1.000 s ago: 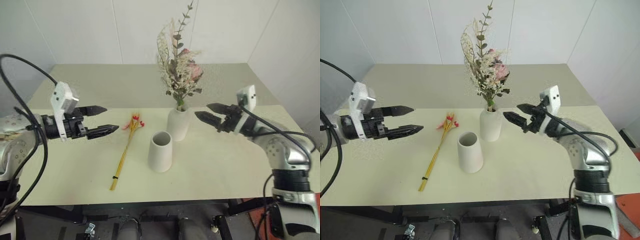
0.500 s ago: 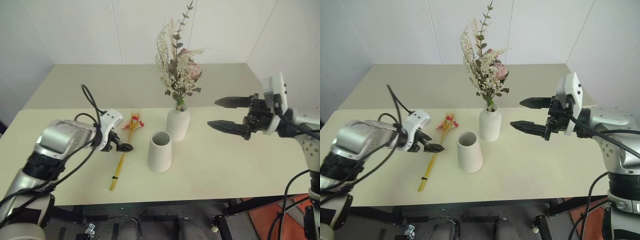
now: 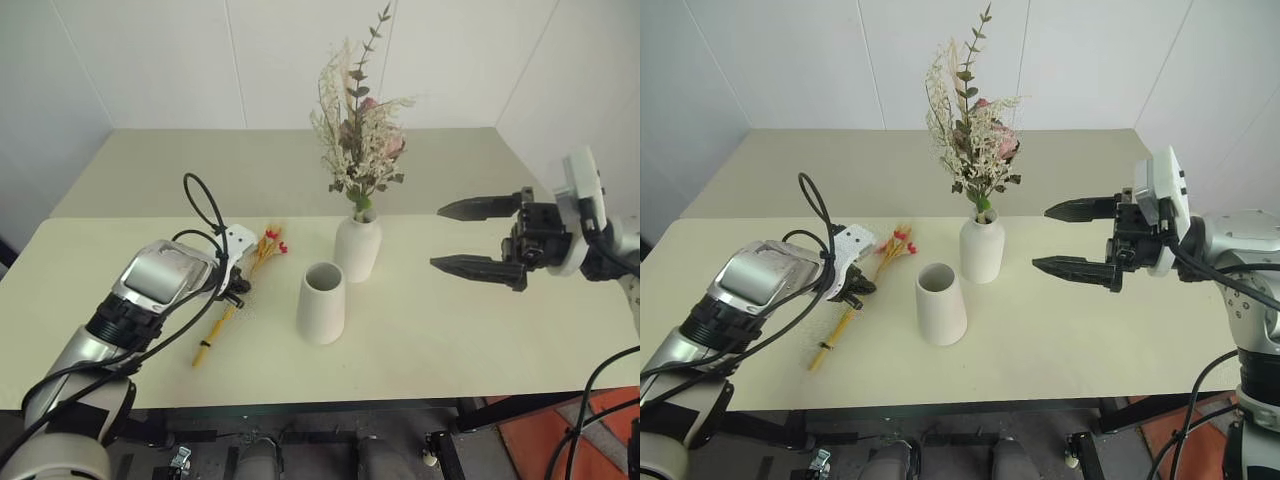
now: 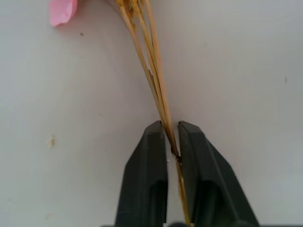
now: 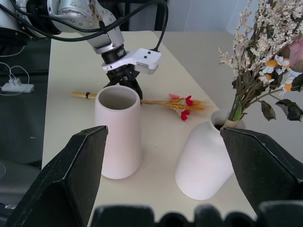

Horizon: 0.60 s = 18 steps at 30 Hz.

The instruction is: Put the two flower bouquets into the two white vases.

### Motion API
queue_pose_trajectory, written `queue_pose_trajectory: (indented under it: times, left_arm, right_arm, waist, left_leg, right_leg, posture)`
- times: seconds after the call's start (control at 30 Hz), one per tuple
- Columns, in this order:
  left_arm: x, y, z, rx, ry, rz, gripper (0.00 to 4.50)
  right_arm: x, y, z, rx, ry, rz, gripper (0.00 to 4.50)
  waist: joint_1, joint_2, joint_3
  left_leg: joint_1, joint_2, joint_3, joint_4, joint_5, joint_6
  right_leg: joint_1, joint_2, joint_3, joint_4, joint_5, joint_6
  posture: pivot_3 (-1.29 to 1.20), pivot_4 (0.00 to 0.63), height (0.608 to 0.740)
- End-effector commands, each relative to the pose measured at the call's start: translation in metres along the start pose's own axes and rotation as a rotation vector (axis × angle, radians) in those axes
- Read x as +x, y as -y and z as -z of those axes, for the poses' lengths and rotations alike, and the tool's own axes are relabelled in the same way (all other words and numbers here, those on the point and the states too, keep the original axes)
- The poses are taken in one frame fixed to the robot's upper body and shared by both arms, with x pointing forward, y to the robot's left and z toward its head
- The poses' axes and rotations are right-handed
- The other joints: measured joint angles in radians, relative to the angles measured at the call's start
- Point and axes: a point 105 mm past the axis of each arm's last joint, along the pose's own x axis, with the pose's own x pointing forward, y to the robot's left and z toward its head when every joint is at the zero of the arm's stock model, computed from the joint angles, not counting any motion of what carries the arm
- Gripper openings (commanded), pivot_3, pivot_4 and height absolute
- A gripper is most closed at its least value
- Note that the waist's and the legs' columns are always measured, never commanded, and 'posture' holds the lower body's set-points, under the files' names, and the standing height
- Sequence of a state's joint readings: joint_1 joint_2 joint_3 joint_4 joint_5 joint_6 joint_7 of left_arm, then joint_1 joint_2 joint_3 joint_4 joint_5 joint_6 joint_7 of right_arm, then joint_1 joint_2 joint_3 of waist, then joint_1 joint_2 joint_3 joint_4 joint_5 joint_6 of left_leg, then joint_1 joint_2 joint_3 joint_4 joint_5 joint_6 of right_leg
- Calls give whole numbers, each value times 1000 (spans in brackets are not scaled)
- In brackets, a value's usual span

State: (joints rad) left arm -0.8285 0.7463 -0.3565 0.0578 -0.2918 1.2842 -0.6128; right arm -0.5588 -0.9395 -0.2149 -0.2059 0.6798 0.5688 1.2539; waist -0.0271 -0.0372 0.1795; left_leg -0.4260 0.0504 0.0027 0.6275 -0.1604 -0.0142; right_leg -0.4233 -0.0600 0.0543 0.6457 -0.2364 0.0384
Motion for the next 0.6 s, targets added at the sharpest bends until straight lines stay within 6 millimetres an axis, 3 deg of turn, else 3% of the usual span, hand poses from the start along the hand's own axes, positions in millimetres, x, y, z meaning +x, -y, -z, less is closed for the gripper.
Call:
queue_pose_trajectory:
  times: [0.03,0.13,0.27,0.4,0.6]
  left_arm:
    - [-18,-21,-12,-35,84,-84,13]
    - [-39,-40,-30,-68,270,-146,13]
    - [-96,-56,-67,-104,696,-120,13]
    - [-154,-30,-93,-71,1038,152,13]
    - [-203,17,-117,-12,1282,538,13]
  right_arm:
    - [-7,1,-10,-60,4,5,4500]
    - [-10,0,-6,-51,-9,2,4500]
    - [-18,-5,2,-31,-34,-29,4500]
    - [-25,-7,11,-5,-58,-35,4500]
    - [-31,-4,18,13,-83,2,4500]
  waist:
    - [2,0,0]
    - [4,0,0]
    - [6,-1,1]
    - [11,-1,1]
    - [16,-1,1]
  left_leg:
    - [0,0,0,0,0,0]
    - [0,0,0,0,0,0]
    - [-1,0,0,0,0,0]
    - [-1,0,0,1,0,0]
    - [-1,0,0,3,0,0]
  right_leg:
    - [0,0,0,0,0,0]
    - [0,0,0,0,0,0]
    - [0,0,0,-1,1,-1]
    - [0,-1,-1,-1,3,-6]
    - [2,-1,-2,0,0,0]
  posture:
    - [0,150,740]
    - [0,150,740]
    - [0,150,740]
    - [0,150,740]
    - [0,150,740]
